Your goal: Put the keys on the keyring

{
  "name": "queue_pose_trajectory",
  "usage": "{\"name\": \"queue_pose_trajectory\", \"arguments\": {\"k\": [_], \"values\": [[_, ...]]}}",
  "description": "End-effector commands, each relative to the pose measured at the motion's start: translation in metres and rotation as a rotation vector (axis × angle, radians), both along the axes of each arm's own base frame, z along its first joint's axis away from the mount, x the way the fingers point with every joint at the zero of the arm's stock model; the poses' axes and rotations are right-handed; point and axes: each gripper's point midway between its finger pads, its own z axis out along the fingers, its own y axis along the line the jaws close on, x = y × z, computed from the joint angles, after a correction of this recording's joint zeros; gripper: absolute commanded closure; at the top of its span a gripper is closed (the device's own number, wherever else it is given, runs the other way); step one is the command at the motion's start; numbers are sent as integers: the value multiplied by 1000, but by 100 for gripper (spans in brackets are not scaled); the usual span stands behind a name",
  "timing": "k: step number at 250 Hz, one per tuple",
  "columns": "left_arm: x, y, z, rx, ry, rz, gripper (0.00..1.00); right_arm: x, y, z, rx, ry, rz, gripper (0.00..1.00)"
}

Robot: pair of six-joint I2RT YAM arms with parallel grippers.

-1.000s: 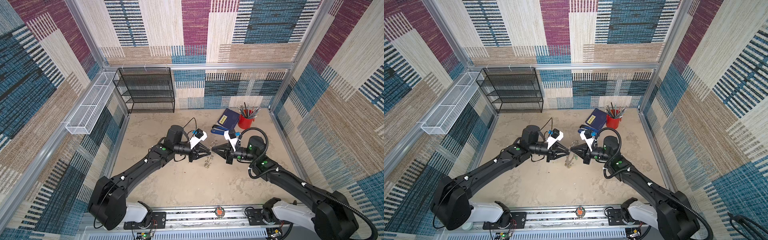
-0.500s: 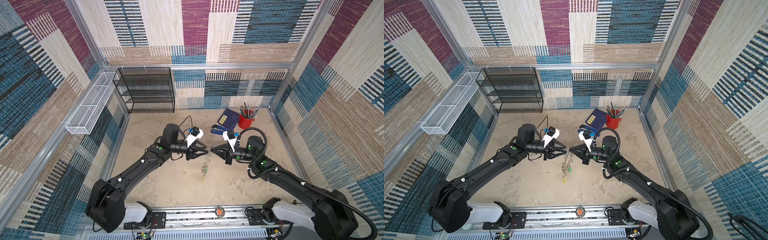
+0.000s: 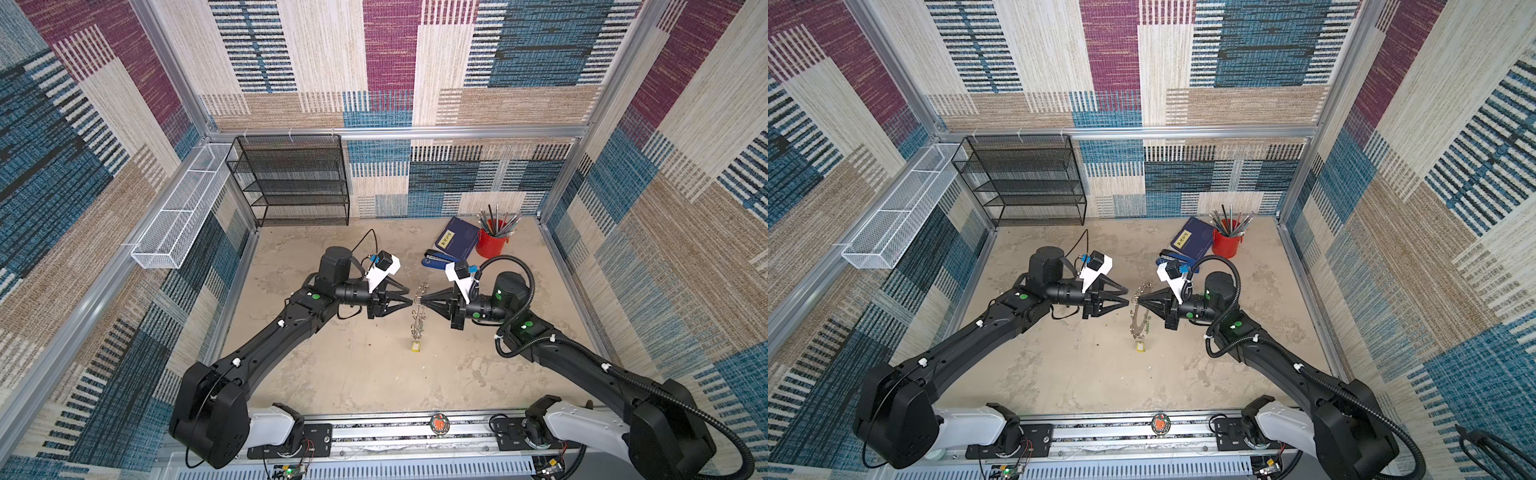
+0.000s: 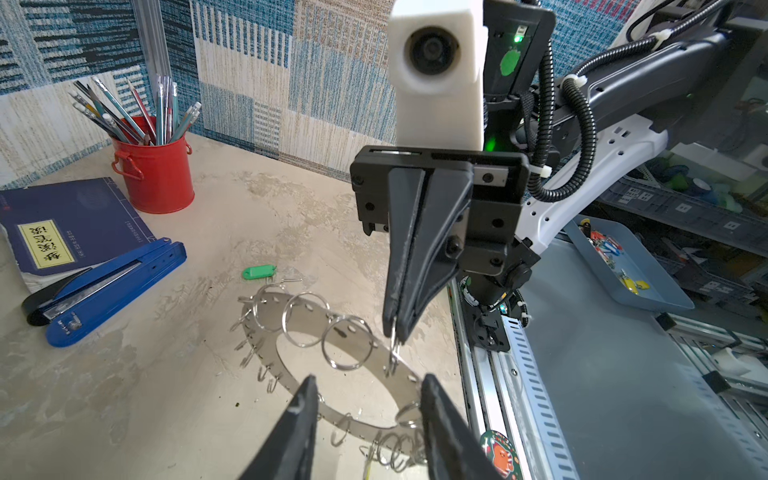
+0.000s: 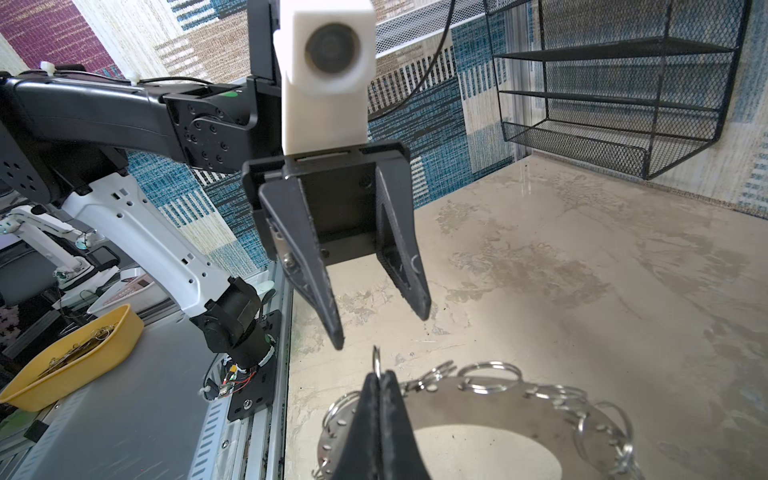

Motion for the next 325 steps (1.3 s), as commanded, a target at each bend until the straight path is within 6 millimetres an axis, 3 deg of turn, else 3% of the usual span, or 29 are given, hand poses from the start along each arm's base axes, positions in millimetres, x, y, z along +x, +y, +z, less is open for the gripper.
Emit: {"name": "queue_pose_trajectory", "arguments": {"k": [1, 107, 325], "values": [[-1, -3, 2, -1, -15, -25, 60, -2, 1, 10, 30, -36, 17, 100], [-11, -10, -5, 16, 9, -80, 67, -2, 2, 8, 31, -31, 19, 100], [-14, -20, -11, 18, 40, -116, 87, -2, 5, 4, 27, -23, 37, 100]]}}
